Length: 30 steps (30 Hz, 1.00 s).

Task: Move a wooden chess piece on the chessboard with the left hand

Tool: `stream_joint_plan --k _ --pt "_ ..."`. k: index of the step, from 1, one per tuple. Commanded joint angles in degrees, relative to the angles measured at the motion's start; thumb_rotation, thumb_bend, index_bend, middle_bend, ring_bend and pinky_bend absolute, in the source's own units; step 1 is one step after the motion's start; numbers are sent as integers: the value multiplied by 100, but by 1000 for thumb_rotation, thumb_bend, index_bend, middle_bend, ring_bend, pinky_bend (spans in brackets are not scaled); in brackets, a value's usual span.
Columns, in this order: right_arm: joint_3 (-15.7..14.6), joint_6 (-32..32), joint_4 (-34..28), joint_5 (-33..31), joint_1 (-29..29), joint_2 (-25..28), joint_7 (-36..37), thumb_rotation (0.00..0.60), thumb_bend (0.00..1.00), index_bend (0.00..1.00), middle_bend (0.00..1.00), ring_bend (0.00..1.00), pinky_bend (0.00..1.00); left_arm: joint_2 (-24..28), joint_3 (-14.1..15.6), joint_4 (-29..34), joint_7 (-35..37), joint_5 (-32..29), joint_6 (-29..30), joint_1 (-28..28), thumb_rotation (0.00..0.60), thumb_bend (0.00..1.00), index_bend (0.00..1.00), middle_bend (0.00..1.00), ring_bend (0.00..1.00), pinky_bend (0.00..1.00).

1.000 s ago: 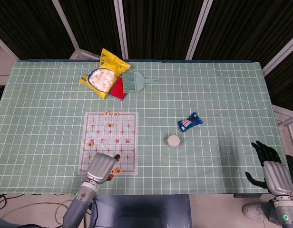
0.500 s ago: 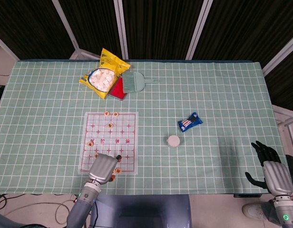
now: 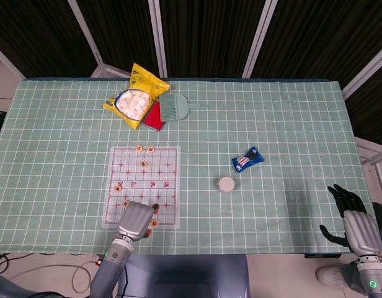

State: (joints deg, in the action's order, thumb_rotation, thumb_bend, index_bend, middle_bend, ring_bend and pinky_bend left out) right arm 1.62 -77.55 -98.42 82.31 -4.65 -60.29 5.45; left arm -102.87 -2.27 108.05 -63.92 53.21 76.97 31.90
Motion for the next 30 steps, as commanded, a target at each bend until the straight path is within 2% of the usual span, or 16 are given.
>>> stream_joint_plan --k 1,30 --pt "0 1 -2 1 0 4 10 600 339 0 0 0 0 -24 -2 -21 -5 -27 8 25 600 128 432 1000 987 1000" --pt "0 13 -21 -3 -1 27 79 600 337 0 0 0 0 -315 1 -310 65 -320 -24 166 600 196 452 1000 987 1000"
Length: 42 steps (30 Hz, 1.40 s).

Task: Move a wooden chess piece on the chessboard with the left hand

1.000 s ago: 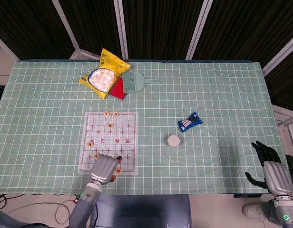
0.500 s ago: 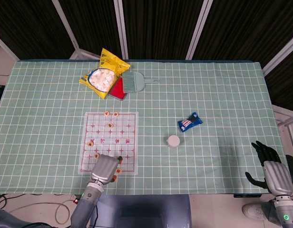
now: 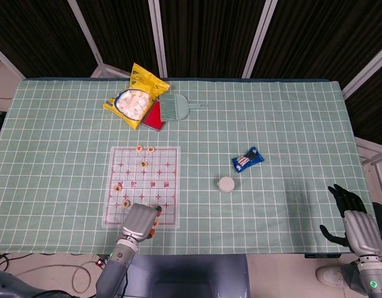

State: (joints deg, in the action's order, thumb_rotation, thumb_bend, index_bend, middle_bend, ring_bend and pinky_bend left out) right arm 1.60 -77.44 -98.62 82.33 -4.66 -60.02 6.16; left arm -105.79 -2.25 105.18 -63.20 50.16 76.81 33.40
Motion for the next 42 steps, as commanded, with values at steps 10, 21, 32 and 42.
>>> stream_joint_plan --k 10,21,32,42 --pt "8 14 -9 -25 -2 8 29 600 339 0 0 0 0 -89 -9 -112 -10 -78 8 62 600 218 463 1000 987 1000" --pt "3 22 -25 -21 -3 20 49 600 338 0 0 0 0 -90 -4 -187 48 -173 -12 81 600 219 457 1000 987 1000" --pt "3 25 -28 -23 -2 23 65 600 338 0 0 0 0 -140 1 -265 94 -238 -46 117 600 222 464 1000 987 1000" --pt "7 44 -45 -50 -3 29 104 600 339 0 0 0 0 -187 15 -322 126 -290 -62 136 600 258 501 1000 986 1000"
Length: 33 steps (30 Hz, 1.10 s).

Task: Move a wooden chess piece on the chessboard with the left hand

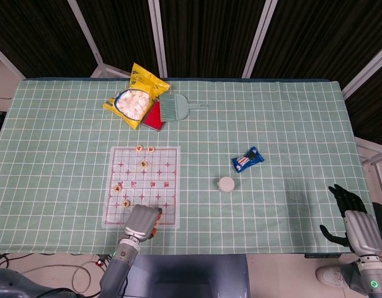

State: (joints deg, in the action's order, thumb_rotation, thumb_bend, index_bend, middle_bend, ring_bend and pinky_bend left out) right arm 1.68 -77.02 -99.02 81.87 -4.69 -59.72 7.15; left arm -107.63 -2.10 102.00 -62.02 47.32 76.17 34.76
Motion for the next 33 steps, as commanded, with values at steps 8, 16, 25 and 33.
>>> stream_joint_plan --k 8,16,25,33 --pt "2 5 -16 -14 2 5 14 600 338 0 0 0 0 15 -19 -11 82 17 19 8 600 284 519 1000 986 1000" --pt "2 12 -19 -28 5 8 17 600 338 0 0 0 0 41 -112 59 188 158 52 43 600 284 517 1000 986 1000" --pt "16 26 -26 -46 -1 24 74 600 338 0 0 0 0 120 -312 144 278 260 86 114 600 284 516 1000 986 1000" --pt "16 55 -29 -53 -8 42 133 600 339 0 0 0 0 404 -399 213 63 141 136 190 600 284 519 1000 986 1000"
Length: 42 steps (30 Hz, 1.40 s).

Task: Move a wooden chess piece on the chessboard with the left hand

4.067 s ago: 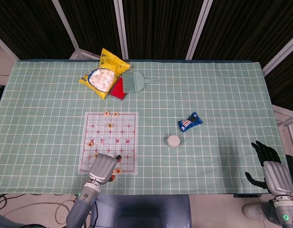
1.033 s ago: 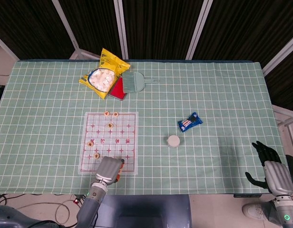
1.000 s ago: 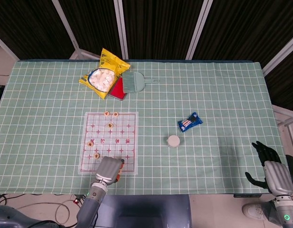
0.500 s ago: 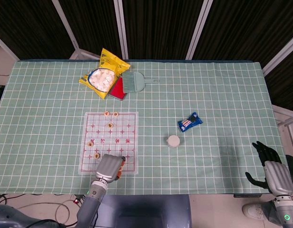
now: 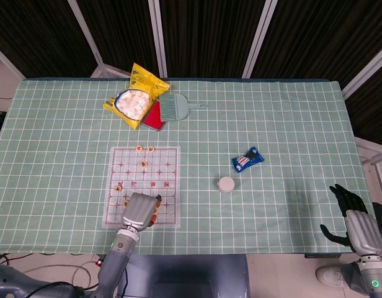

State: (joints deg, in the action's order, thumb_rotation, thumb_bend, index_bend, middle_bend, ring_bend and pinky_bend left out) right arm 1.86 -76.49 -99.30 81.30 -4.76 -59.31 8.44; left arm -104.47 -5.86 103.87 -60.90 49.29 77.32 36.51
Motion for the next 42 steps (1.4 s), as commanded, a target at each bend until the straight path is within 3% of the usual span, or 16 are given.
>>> stream_joint_plan --k 1,17,42 --pt "-2 1 -3 7 -2 1 5 600 338 0 0 0 0 123 -20 35 -57 -73 26 12 600 284 519 1000 986 1000" --pt "-14 -4 -17 19 4 -6 -30 600 338 0 0 0 0 465 59 -128 68 -332 5 -56 600 284 518 1000 986 1000" --pt "-11 -3 -6 11 5 -2 -16 600 338 0 0 0 0 171 -59 -587 32 -601 -234 218 600 284 514 1000 985 1000"
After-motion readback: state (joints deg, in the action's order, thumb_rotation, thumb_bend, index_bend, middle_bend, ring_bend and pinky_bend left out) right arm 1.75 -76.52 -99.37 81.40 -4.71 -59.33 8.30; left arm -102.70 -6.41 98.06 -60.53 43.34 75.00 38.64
